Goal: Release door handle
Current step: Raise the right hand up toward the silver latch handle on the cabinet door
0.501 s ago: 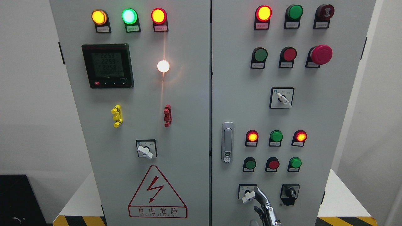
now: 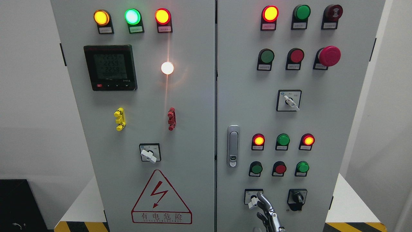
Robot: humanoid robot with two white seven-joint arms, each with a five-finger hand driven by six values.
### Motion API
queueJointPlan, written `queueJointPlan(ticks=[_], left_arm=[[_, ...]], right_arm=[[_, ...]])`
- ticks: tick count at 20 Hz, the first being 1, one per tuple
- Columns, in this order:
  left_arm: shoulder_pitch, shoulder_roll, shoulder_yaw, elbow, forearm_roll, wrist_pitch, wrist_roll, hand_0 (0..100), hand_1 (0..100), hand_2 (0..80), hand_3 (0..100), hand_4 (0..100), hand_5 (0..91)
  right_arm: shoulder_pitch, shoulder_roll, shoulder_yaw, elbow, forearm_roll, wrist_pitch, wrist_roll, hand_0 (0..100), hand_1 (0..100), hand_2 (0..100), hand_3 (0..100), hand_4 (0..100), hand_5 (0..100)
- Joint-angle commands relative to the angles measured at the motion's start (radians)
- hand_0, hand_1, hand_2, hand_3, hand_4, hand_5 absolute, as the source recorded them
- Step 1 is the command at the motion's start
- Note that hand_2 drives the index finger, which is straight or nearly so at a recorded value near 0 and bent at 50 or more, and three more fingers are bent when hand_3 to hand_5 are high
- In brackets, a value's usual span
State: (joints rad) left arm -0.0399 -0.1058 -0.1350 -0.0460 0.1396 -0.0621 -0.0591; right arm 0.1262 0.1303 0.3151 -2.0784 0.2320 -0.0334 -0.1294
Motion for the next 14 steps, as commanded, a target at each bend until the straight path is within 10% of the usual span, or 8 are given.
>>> queueJointPlan(ticks=[1, 14], left_arm=[[0.000, 0.000, 0.000, 0.000, 0.000, -0.001, -0.001, 12, 56, 0.0, 0, 0, 0.0], [0.000, 0.000, 0.000, 0.000, 0.000, -0.001, -0.001, 12, 56, 0.0, 0, 0, 0.0]], right_arm=[[0.000, 0.000, 0.012, 0.000, 0.006, 0.010, -0.002, 36, 15, 0, 20, 28, 27], [-0.043, 0.002, 0.016, 0.000, 0.266, 0.078, -0.035, 43, 30, 0, 59, 69, 69]])
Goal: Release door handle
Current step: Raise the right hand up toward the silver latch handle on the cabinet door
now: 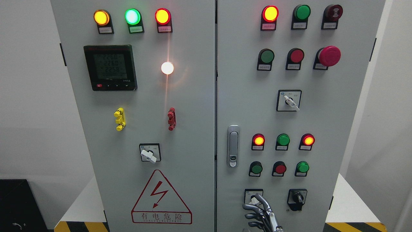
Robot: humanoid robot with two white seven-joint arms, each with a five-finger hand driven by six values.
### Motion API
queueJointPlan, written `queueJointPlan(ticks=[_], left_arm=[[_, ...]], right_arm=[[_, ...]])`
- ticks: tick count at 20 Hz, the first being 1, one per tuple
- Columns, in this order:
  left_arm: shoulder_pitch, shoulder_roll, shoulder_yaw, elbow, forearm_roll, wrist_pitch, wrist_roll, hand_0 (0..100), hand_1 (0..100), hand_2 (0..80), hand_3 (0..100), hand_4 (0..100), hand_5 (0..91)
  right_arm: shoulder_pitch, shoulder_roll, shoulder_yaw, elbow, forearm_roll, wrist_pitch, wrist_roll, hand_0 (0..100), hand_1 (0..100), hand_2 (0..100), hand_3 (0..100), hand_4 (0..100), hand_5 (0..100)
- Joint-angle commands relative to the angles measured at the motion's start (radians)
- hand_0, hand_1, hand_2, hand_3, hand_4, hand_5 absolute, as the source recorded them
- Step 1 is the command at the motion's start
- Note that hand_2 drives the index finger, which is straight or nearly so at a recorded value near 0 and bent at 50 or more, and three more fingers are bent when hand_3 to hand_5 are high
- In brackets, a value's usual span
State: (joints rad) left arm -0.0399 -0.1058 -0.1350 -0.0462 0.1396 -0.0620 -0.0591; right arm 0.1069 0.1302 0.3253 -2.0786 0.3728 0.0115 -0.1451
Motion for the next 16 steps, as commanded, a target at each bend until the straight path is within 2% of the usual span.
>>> queueJointPlan(ticks=[1, 3, 4, 6, 9, 10, 12, 16], left_arm=[[0.000, 0.000, 0.000, 0.000, 0.000, -0.001, -0.001, 12, 56, 0.0, 0, 0, 0.0], [0.000, 0.000, 0.000, -0.001, 0.000, -0.001, -0.001, 12, 56, 0.0, 0, 0, 0.0], [0.000, 0.000, 0.000, -0.001, 0.000, -0.001, -0.001, 12, 56, 0.0, 0, 0, 0.0], [0.000, 0.000, 0.000, 0.000, 0.000, -0.001, -0.001, 12, 56, 0.0, 0, 0, 0.0], [0.000, 0.000, 0.000, -0.001, 0.000, -0.001, -0.001, 12, 56, 0.0, 0, 0, 0.0], [0.000, 0.000, 0.000, -0.001, 0.000, -0.001, -0.001, 12, 56, 0.0, 0, 0, 0.0], [0.000, 0.000, 0.000, -0.001, 0.000, -0.001, -0.001, 12, 56, 0.0, 0, 0, 0.0], [0.000, 0.000, 0.000, -0.001, 0.000, -0.001, -0.001, 12, 56, 0.0, 0, 0, 0.0]], right_arm=[[-0.029, 0.002, 0.006, 0.008, 0.162, 0.036, -0.027, 45, 32, 0, 63, 73, 73], [-0.033, 0.002, 0.006, 0.023, 0.210, 0.036, -0.027, 46, 33, 0, 68, 77, 78], [-0.042, 0.003, 0.011, 0.032, 0.231, 0.036, -0.027, 48, 34, 0, 73, 81, 84], [-0.070, 0.003, 0.014, 0.057, 0.296, 0.036, -0.034, 49, 35, 0, 74, 84, 88], [-0.143, 0.003, 0.003, 0.107, 0.379, 0.047, -0.077, 49, 35, 0, 77, 87, 91], [-0.173, 0.005, 0.003, 0.127, 0.408, 0.067, -0.086, 49, 36, 0, 81, 92, 95], [-0.208, 0.005, 0.006, 0.152, 0.463, 0.103, -0.091, 49, 37, 0, 83, 94, 97], [-0.211, 0.005, 0.011, 0.186, 0.601, 0.105, -0.093, 49, 37, 0, 88, 97, 100]])
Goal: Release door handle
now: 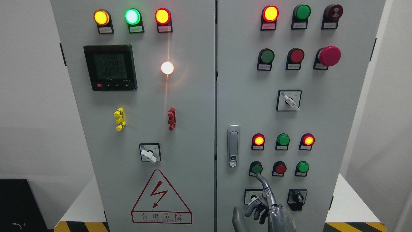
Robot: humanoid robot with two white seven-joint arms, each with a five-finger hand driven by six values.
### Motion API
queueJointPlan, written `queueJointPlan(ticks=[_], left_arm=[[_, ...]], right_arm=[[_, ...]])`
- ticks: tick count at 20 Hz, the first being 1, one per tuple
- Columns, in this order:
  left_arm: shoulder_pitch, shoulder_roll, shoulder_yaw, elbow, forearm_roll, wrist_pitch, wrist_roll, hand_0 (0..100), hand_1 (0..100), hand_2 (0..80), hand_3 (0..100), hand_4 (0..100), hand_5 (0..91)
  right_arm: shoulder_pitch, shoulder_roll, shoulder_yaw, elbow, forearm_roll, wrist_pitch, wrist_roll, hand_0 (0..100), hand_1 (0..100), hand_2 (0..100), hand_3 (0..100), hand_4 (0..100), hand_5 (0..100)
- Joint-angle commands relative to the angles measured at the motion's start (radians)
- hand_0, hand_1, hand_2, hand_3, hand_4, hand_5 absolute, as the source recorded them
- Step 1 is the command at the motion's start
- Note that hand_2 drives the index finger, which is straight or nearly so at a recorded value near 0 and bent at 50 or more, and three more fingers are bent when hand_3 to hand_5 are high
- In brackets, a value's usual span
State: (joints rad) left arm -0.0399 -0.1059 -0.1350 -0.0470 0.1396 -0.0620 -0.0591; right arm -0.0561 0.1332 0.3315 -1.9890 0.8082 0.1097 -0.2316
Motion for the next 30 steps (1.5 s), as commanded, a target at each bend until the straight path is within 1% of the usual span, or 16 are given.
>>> queueJointPlan(ticks=[1, 2, 5, 12, 15, 23, 27, 30], left_arm=[[0.000, 0.000, 0.000, 0.001, 0.000, -0.001, -0.001, 12, 56, 0.0, 0, 0, 0.0], [0.000, 0.000, 0.000, -0.001, 0.000, -0.001, -0.001, 12, 56, 0.0, 0, 0, 0.0], [0.000, 0.000, 0.000, 0.001, 0.000, -0.001, -0.001, 12, 56, 0.0, 0, 0, 0.0], [0.000, 0.000, 0.000, -0.001, 0.000, -0.001, -0.001, 12, 56, 0.0, 0, 0, 0.0], [0.000, 0.000, 0.000, -0.001, 0.000, -0.001, -0.001, 12, 56, 0.0, 0, 0, 0.0], [0.000, 0.000, 0.000, -0.001, 0.000, -0.001, -0.001, 12, 56, 0.0, 0, 0, 0.0], [0.000, 0.000, 0.000, -0.001, 0.000, -0.001, -0.001, 12, 56, 0.0, 0, 0, 0.0], [0.000, 0.000, 0.000, -0.001, 0.000, -0.001, -0.001, 12, 56, 0.0, 0, 0, 0.0]], right_arm=[[-0.048, 0.002, 0.004, 0.099, 0.192, 0.008, -0.006, 49, 37, 0, 90, 98, 100], [-0.050, 0.000, 0.003, 0.108, 0.216, 0.008, -0.006, 49, 36, 0, 92, 100, 100], [-0.060, 0.002, 0.004, 0.122, 0.268, 0.010, -0.006, 49, 33, 0, 93, 100, 100], [-0.123, 0.000, -0.002, 0.180, 0.394, 0.010, -0.005, 49, 31, 0, 94, 100, 100], [-0.130, 0.002, -0.002, 0.191, 0.437, 0.010, -0.005, 48, 30, 0, 95, 100, 100], [-0.143, 0.002, 0.000, 0.233, 0.505, 0.015, -0.005, 48, 28, 0, 95, 100, 100], [-0.171, 0.002, 0.000, 0.263, 0.517, 0.045, -0.005, 48, 28, 0, 96, 100, 100], [-0.189, 0.002, 0.000, 0.276, 0.546, 0.048, -0.003, 48, 28, 0, 97, 100, 100]])
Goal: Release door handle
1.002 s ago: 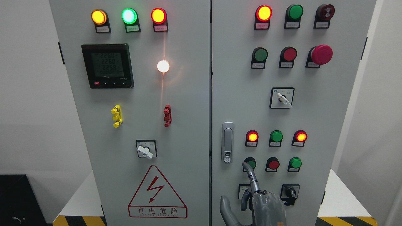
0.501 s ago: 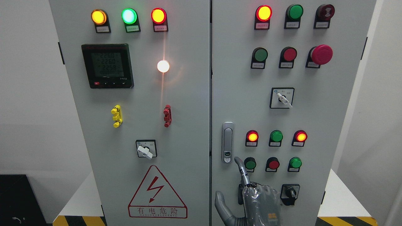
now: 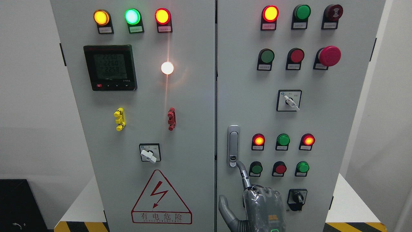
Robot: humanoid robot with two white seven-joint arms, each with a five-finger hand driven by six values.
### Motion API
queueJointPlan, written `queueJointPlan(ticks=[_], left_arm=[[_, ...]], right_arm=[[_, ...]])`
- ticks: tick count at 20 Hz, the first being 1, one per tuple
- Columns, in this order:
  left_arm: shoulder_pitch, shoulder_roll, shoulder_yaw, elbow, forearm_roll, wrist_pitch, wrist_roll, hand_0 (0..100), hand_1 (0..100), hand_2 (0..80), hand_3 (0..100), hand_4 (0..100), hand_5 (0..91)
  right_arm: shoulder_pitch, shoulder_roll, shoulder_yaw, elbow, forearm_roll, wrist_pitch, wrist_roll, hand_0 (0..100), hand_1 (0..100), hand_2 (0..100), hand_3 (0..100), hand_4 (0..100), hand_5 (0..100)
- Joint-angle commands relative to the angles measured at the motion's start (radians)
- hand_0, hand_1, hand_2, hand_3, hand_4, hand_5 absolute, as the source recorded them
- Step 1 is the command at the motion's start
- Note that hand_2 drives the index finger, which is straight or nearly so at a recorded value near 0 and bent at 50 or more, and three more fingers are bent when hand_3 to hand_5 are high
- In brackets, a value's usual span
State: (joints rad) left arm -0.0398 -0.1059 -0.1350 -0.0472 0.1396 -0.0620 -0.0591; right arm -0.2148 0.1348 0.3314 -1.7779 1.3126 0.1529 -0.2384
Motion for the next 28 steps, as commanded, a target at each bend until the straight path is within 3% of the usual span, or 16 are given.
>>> queueJointPlan(ticks=[1, 28], left_arm=[[0.000, 0.000, 0.000, 0.000, 0.000, -0.001, -0.001, 12, 56, 0.0, 0, 0, 0.0], [0.000, 0.000, 0.000, 0.000, 0.000, -0.001, -0.001, 12, 56, 0.0, 0, 0, 0.0]], right_arm=[[-0.034, 0.000, 0.000, 0.069, 0.045, 0.005, 0.004, 47, 28, 0, 97, 100, 100], [-0.068, 0.002, 0.000, 0.084, 0.113, 0.016, 0.007, 46, 28, 0, 99, 100, 100]])
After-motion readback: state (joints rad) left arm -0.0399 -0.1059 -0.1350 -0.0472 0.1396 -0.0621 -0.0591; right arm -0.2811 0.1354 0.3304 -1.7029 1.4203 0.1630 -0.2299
